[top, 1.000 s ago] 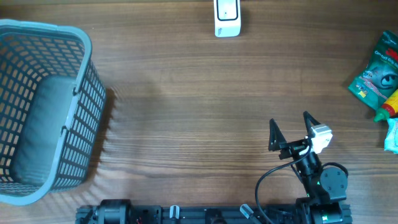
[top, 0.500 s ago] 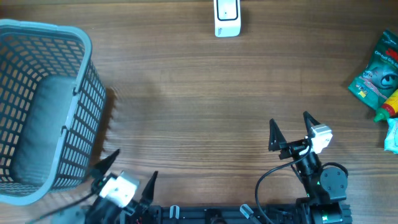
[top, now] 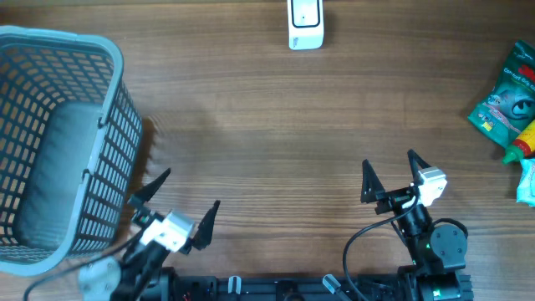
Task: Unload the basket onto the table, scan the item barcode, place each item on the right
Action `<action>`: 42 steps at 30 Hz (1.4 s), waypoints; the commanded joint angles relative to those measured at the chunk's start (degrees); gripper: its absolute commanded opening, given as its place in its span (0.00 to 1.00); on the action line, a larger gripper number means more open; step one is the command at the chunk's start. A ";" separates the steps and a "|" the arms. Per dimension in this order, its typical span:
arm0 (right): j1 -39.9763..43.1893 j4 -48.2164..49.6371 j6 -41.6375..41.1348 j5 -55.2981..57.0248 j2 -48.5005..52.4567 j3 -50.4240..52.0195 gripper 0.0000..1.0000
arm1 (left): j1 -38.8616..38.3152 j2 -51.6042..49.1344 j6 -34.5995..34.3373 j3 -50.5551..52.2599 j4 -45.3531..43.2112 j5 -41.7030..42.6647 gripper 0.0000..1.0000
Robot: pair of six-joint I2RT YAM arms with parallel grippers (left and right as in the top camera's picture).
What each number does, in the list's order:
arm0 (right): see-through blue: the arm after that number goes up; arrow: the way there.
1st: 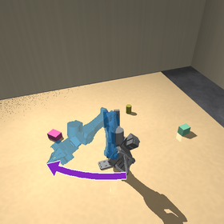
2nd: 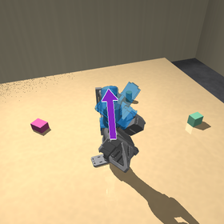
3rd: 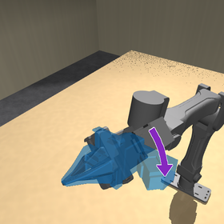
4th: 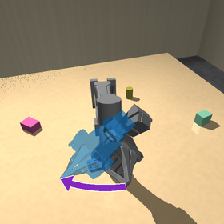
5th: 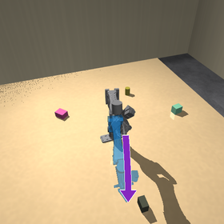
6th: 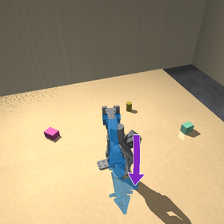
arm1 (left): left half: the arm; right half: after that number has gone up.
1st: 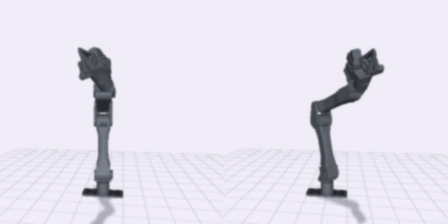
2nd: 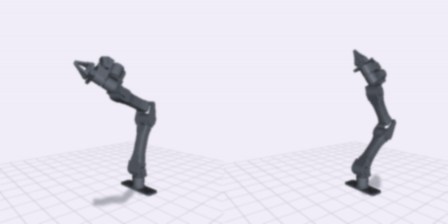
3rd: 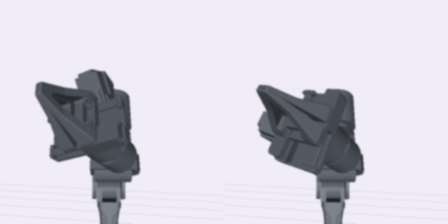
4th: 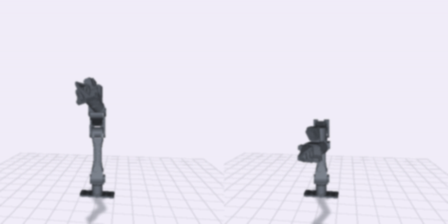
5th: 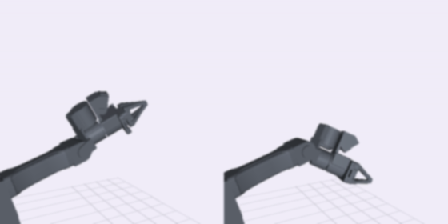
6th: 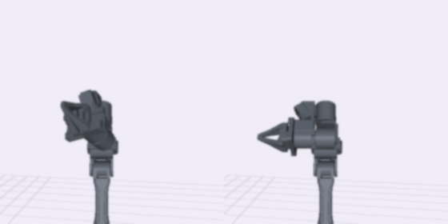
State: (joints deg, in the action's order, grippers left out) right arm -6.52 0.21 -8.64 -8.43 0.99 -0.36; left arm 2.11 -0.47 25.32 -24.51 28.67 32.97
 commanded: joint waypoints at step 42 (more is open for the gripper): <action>-0.31 0.20 1.11 1.18 -0.46 0.07 1.00 | 0.33 0.26 -28.76 24.22 -24.35 -30.93 1.00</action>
State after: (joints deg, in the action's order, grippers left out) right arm -6.52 0.21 -8.64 -8.27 0.99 -0.36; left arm 2.11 -0.51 -4.60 -1.06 4.64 2.81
